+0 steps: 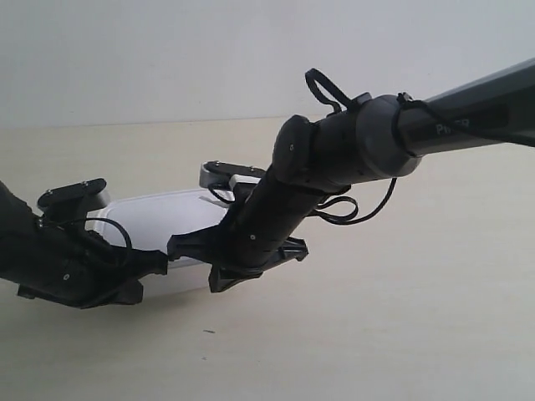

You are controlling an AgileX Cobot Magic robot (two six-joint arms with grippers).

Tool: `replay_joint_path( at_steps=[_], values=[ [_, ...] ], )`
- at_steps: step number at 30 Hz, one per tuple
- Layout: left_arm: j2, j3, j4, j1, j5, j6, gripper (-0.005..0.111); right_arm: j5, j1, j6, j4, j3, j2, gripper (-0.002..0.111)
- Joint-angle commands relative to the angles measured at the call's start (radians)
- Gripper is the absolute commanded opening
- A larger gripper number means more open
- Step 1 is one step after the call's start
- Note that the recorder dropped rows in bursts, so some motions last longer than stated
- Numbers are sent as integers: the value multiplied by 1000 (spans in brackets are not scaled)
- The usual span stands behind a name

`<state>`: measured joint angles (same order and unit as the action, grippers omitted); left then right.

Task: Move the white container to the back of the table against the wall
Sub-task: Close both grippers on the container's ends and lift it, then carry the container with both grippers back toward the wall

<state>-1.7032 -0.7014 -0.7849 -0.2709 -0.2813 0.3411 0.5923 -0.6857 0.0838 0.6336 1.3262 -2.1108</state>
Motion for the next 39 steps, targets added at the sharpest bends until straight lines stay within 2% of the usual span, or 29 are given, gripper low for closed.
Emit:
replay_joint_path(
  at_steps=[1,6,23,35,39],
  values=[
    [-26,-47,16,-8,10,-4,0,-46,23,-4,54,6,-22,0],
    [-67,-97,57,-8,12,2,0,-41,64,50,130,31,-54,0],
    [-181,-252,225,-6,5,-15,0,-10,98,18,123,250,-172,0],
    [-198,-300,264,110,44,-31,0,-25,107,10,123,367,-245,0],
    [-238,-350,271,140,14,-31,0,-42,107,0,123,424,-279,0]
  ],
)
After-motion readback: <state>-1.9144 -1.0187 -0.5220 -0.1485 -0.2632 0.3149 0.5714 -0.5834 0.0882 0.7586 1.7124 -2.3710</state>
